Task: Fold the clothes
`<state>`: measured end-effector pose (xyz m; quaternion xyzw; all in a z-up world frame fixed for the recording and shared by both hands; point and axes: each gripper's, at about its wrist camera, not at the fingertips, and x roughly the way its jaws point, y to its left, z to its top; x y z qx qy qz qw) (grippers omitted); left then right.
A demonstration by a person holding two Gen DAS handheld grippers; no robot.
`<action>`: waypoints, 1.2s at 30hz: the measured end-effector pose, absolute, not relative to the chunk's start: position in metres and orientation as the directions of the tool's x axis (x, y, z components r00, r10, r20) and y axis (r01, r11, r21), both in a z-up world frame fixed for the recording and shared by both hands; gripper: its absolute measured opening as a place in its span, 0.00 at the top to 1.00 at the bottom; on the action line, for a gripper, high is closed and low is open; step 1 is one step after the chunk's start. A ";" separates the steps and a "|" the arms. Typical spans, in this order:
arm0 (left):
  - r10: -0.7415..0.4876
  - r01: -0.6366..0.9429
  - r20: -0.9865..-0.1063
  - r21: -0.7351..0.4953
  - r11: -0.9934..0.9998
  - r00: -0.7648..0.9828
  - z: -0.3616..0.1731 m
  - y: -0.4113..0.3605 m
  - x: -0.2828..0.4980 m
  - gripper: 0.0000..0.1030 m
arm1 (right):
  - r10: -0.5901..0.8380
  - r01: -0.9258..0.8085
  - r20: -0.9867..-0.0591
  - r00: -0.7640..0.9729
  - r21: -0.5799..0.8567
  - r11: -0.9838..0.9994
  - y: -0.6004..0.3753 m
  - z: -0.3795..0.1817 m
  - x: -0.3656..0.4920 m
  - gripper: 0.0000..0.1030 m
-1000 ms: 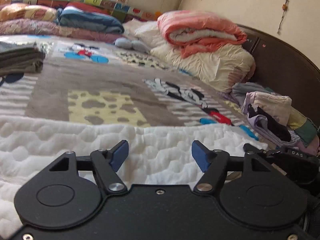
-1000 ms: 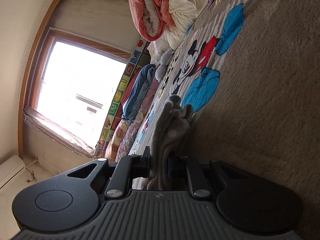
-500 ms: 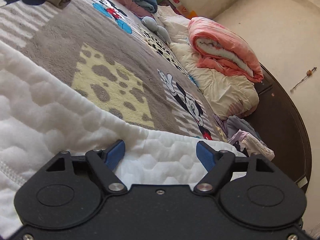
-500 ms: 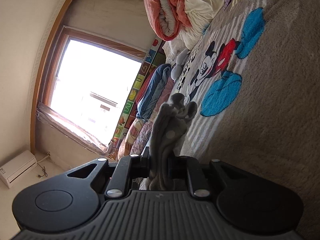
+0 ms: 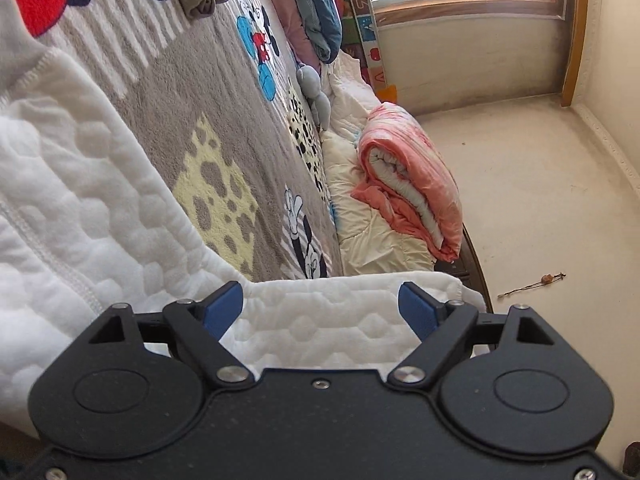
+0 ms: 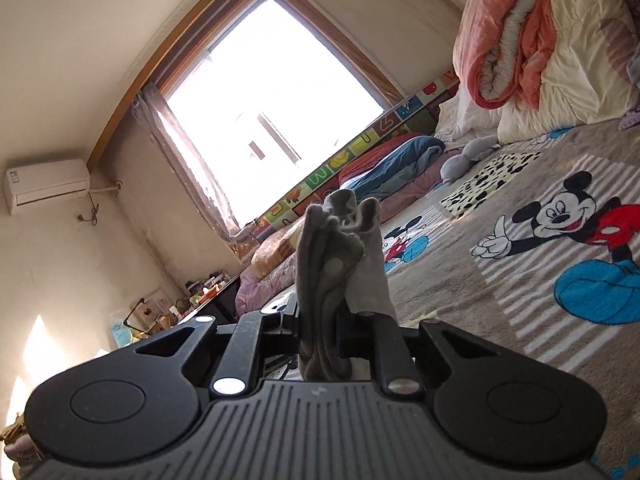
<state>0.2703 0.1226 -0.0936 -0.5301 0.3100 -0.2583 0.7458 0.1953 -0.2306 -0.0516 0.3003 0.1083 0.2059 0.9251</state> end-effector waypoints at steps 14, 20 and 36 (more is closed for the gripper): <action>-0.684 0.144 -0.146 -0.926 0.349 0.715 -0.090 0.194 0.228 0.14 | 0.400 -0.472 -0.362 0.842 -0.136 0.871 -0.030 -0.057 0.204 0.83; -0.643 0.055 -0.224 -0.922 0.384 0.732 -0.113 0.203 0.243 0.14 | 0.355 -0.519 -0.412 0.839 -0.413 0.748 0.035 -0.087 0.192 0.83; -0.488 0.081 -0.418 -0.691 0.718 0.766 -0.101 0.175 0.246 0.81 | 0.310 -0.482 -0.370 0.876 -0.633 0.606 0.078 -0.116 0.153 0.83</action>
